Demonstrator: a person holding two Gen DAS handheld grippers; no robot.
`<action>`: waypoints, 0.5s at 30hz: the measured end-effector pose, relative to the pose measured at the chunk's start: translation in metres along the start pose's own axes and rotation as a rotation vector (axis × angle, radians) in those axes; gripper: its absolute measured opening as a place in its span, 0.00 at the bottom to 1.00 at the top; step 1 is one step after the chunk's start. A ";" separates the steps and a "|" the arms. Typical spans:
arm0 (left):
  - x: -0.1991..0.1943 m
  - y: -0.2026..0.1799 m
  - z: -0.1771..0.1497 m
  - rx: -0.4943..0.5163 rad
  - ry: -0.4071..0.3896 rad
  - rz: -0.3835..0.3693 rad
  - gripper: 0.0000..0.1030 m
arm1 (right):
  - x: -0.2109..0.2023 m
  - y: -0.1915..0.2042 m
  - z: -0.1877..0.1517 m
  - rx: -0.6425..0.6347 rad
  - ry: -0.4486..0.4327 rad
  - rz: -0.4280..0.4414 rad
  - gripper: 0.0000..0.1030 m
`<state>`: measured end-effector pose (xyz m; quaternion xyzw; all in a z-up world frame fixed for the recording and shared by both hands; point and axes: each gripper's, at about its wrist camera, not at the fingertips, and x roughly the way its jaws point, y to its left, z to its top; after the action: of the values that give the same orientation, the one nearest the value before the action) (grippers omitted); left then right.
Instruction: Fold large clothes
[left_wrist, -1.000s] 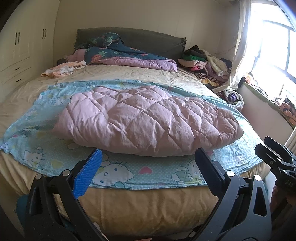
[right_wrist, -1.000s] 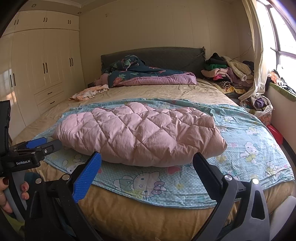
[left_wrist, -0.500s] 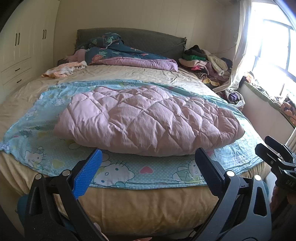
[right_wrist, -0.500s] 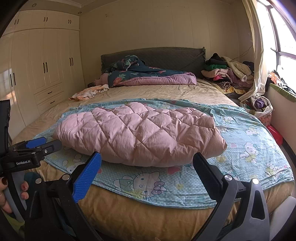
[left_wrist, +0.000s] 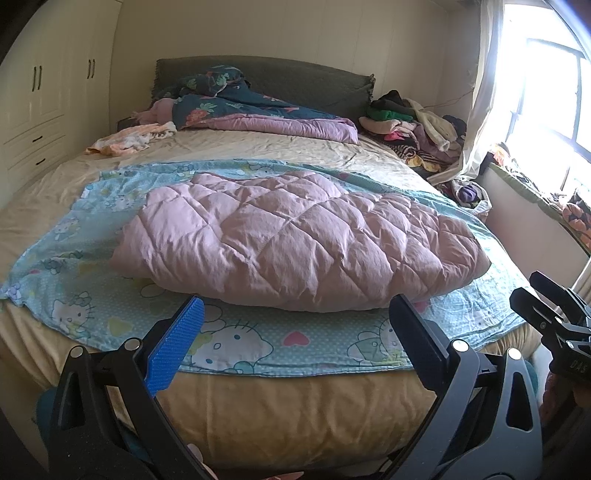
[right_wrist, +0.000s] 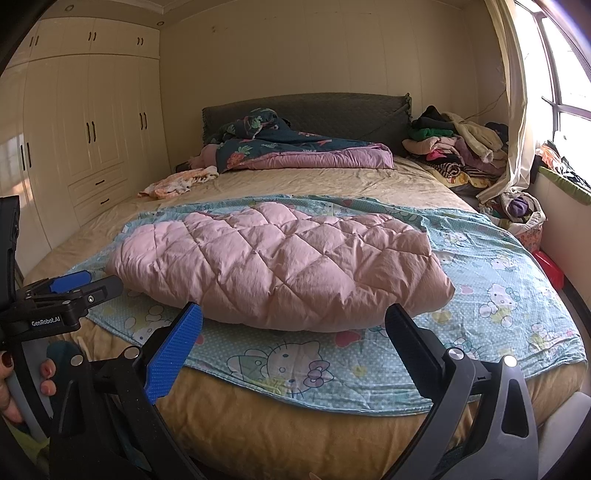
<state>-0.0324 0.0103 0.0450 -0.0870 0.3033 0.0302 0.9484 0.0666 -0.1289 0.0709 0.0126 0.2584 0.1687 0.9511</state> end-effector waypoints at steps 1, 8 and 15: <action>0.000 0.000 0.000 0.000 0.001 -0.001 0.91 | 0.000 0.000 0.000 -0.001 0.000 0.000 0.96; 0.000 0.000 0.000 0.000 -0.001 -0.001 0.91 | 0.000 0.001 0.000 0.000 0.000 0.000 0.96; 0.000 0.000 0.000 0.000 -0.001 -0.001 0.91 | 0.000 0.001 0.000 -0.002 0.002 -0.001 0.96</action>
<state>-0.0325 0.0103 0.0451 -0.0872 0.3028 0.0299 0.9486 0.0665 -0.1282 0.0712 0.0114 0.2590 0.1687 0.9510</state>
